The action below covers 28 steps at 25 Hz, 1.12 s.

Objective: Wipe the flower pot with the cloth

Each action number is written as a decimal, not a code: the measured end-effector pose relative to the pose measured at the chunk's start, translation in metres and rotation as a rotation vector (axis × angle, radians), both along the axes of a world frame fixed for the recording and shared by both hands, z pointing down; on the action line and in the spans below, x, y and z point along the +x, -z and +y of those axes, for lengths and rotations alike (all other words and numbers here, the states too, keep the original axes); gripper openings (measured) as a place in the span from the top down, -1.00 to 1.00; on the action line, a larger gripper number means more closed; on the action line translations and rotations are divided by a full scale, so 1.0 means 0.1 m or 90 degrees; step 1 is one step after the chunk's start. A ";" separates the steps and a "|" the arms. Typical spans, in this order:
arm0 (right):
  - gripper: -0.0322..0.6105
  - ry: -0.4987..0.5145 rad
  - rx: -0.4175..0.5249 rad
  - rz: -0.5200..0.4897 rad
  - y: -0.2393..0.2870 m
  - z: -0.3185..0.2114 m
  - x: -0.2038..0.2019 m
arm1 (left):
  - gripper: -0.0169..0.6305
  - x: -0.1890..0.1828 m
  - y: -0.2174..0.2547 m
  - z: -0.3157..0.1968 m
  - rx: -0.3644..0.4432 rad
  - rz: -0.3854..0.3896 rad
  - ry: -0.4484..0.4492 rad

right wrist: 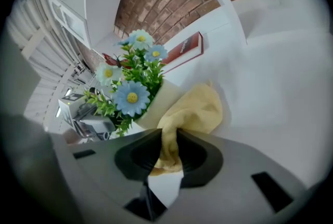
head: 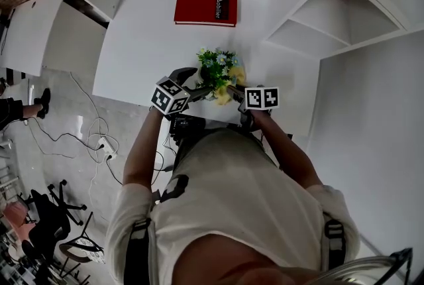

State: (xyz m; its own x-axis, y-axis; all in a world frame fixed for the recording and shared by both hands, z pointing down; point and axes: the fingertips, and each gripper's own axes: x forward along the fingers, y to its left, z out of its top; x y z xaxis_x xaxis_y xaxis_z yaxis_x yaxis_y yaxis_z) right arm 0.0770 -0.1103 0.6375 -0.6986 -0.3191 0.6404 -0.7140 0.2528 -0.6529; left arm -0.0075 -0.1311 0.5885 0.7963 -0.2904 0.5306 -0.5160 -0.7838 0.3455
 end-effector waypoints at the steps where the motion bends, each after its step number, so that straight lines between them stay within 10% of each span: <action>1: 0.61 0.000 0.010 -0.007 0.07 -0.03 0.00 | -0.11 0.04 -0.01 0.00 0.000 0.001 -0.002; 6: 0.60 -0.010 0.074 -0.063 0.52 -0.21 -0.04 | -0.11 0.12 -0.02 0.00 0.013 0.009 0.016; 18: 0.61 -0.023 0.016 0.062 -0.12 0.06 0.07 | -0.11 0.25 -0.02 0.29 0.024 0.008 0.049; 28: 0.61 -0.027 0.052 0.018 0.21 -0.02 0.16 | -0.11 0.15 0.01 0.23 0.054 -0.051 -0.021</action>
State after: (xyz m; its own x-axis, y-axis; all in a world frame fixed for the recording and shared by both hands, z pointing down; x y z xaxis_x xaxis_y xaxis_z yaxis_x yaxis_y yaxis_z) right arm 0.0934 -0.1119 0.6167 -0.6648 -0.3999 0.6309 -0.7435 0.2731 -0.6104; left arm 0.0072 -0.1081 0.5879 0.7621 -0.3115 0.5676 -0.5131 -0.8252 0.2361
